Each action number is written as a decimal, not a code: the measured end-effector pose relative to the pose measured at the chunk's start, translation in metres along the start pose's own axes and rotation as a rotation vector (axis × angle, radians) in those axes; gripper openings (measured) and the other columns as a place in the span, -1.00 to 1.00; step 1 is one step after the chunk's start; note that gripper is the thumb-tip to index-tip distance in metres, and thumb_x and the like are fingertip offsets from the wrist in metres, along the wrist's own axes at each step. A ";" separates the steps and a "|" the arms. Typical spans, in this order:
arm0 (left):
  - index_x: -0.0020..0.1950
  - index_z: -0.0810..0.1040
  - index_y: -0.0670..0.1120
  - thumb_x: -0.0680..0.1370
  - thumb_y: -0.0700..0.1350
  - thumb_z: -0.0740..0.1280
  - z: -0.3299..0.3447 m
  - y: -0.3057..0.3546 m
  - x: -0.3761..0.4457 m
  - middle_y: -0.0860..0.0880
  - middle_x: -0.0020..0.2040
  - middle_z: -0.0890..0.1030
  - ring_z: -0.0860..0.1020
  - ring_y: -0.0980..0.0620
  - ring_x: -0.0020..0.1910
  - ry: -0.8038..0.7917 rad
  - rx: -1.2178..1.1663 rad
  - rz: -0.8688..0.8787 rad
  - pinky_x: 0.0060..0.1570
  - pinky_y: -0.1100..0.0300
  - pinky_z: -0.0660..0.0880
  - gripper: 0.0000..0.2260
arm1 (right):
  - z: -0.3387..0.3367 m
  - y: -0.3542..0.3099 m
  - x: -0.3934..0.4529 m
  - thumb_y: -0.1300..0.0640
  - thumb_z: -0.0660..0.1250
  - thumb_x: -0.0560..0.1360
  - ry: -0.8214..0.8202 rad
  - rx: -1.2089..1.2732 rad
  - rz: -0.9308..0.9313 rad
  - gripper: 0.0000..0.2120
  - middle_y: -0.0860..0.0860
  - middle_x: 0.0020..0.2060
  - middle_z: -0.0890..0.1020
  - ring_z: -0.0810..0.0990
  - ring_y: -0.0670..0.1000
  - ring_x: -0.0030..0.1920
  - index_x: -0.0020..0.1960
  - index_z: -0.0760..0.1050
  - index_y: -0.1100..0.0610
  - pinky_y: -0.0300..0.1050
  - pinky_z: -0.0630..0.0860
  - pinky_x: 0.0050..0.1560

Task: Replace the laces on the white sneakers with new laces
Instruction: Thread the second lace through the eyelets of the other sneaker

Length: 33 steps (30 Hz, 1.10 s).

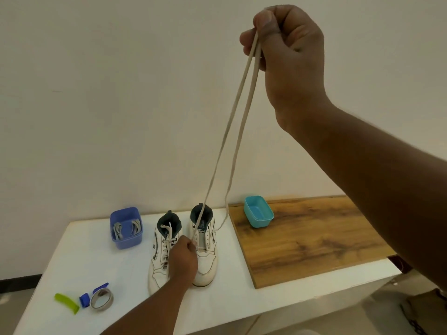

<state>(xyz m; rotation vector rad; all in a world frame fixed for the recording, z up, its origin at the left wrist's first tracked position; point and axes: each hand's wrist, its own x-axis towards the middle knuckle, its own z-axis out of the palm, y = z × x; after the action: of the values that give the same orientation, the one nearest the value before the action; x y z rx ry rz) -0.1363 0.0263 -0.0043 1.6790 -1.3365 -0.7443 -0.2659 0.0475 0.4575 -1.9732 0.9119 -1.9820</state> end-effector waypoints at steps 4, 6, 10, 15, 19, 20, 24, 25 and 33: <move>-0.15 0.43 -0.03 0.65 -0.12 0.27 -0.003 0.000 -0.004 0.05 -0.30 0.57 0.55 0.09 -0.30 0.002 -0.026 0.010 -0.34 0.18 0.43 -0.83 | -0.001 -0.002 0.005 0.20 0.22 0.68 0.007 -0.001 0.050 -0.79 0.20 -0.13 0.71 0.70 0.05 -0.10 0.08 0.55 0.33 -0.15 0.60 -0.03; -0.11 0.50 0.00 0.61 -0.12 0.33 -0.002 -0.003 -0.007 0.09 -0.26 0.60 0.56 0.15 -0.25 -0.035 -0.036 0.059 -0.29 0.22 0.44 -0.89 | -0.001 -0.003 0.007 0.20 0.22 0.67 0.034 0.003 0.055 -0.79 0.20 -0.15 0.71 0.69 0.08 -0.10 0.08 0.55 0.34 -0.10 0.62 -0.01; -0.17 0.57 -0.03 0.57 -0.19 0.39 0.000 -0.006 -0.002 0.08 -0.25 0.59 0.55 0.16 -0.21 -0.087 0.027 0.053 -0.26 0.28 0.38 -0.87 | 0.001 -0.006 0.010 0.19 0.22 0.67 0.017 0.006 0.066 -0.79 0.20 -0.14 0.71 0.69 0.12 -0.08 0.09 0.55 0.33 -0.02 0.65 0.05; -0.22 0.54 0.04 0.55 -0.15 0.41 0.001 -0.001 0.007 0.08 -0.24 0.60 0.55 0.16 -0.22 -0.131 0.081 -0.015 -0.24 0.24 0.45 -0.83 | 0.006 -0.018 0.020 0.19 0.24 0.67 -0.054 -0.009 0.059 -0.80 0.17 -0.14 0.72 0.71 0.05 -0.09 0.08 0.56 0.31 -0.10 0.63 0.03; -0.16 0.48 -0.01 0.48 -0.13 0.50 -0.002 0.000 0.006 0.05 -0.20 0.55 0.52 0.15 -0.24 -0.219 0.115 0.005 -0.26 0.28 0.42 -0.80 | 0.007 -0.023 0.026 0.17 0.27 0.66 -0.094 -0.037 0.123 -0.85 0.16 -0.13 0.73 0.70 0.01 -0.11 0.04 0.58 0.22 -0.17 0.60 -0.03; -0.13 0.46 -0.01 0.46 -0.13 0.52 -0.005 0.002 0.005 0.06 -0.18 0.54 0.51 0.14 -0.22 -0.242 0.101 0.018 -0.24 0.28 0.41 -0.77 | 0.007 -0.025 0.027 0.16 0.28 0.66 -0.098 -0.045 0.138 -0.85 0.16 -0.11 0.72 0.69 0.00 -0.12 0.03 0.59 0.20 -0.20 0.58 -0.05; 0.04 0.51 0.06 0.45 -0.04 0.54 -0.022 0.021 0.005 0.12 -0.01 0.60 0.57 0.14 0.00 -0.302 -0.045 0.064 -0.01 0.19 0.50 -0.73 | 0.005 -0.029 0.033 0.15 0.32 0.64 -0.123 -0.113 0.195 -0.84 0.12 -0.13 0.66 0.59 -0.06 -0.15 0.00 0.62 0.22 -0.31 0.51 -0.12; 0.03 0.53 0.08 0.47 -0.03 0.53 -0.030 0.033 0.005 0.12 -0.01 0.61 0.59 0.14 0.01 -0.311 -0.101 0.088 0.02 0.16 0.53 -0.77 | 0.004 -0.031 0.033 0.14 0.32 0.63 -0.131 -0.128 0.204 -0.83 0.09 -0.13 0.65 0.59 -0.07 -0.16 0.00 0.62 0.23 -0.32 0.51 -0.12; -0.01 0.56 -0.08 0.68 -0.08 0.24 -0.130 0.213 0.002 -0.01 -0.18 0.63 0.59 0.09 -0.15 -0.274 -0.462 0.398 -0.01 0.12 0.53 -0.85 | 0.002 -0.052 0.032 0.10 0.35 0.62 -0.209 -0.205 0.242 -0.83 0.15 -0.05 0.71 0.64 -0.10 -0.12 -0.04 0.65 0.17 -0.31 0.53 -0.11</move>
<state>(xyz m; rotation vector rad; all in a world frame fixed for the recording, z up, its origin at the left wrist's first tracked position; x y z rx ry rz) -0.1249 0.0403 0.2446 0.9365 -1.4867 -0.9748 -0.2520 0.0704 0.5126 -2.0140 1.2722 -1.5739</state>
